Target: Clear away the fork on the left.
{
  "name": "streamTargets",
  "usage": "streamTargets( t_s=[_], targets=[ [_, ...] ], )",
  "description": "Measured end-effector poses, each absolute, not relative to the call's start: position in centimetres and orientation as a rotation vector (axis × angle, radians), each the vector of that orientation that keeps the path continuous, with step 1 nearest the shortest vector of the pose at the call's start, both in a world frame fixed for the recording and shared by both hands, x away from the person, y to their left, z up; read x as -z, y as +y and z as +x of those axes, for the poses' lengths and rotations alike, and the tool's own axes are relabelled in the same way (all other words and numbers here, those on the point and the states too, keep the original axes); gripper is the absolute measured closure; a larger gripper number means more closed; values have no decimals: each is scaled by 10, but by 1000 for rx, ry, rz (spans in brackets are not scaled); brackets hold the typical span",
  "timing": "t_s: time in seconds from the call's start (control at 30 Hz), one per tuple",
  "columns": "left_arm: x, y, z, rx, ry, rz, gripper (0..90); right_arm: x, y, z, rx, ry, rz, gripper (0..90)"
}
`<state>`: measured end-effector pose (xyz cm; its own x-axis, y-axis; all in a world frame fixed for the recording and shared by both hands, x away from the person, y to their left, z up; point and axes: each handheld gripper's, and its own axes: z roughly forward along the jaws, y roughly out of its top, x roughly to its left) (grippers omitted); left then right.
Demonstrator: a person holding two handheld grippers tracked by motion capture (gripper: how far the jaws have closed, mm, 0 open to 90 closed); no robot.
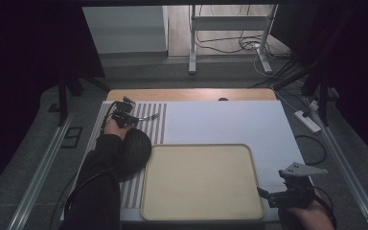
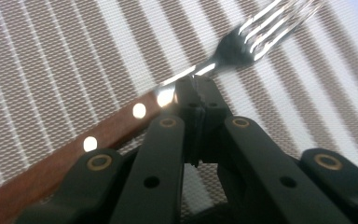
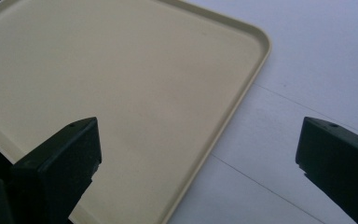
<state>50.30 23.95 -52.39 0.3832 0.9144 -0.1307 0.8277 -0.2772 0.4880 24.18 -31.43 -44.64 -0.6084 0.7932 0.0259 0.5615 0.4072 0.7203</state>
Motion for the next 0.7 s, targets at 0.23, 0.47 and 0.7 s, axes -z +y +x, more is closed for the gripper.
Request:
streamTargets(
  t_s=[0.23,0.47,0.7],
  targets=[
    [507,264,505,-294,1518,2102,891,447,-315,242,-1023,2347,1177,6],
    [509,308,510,-361,1640,2064,891,446,-315,242,-1019,2349,1175,6],
    [526,323,506,-363,1681,2094,890,446,-315,242,-1019,2350,1176,6]
  ],
)
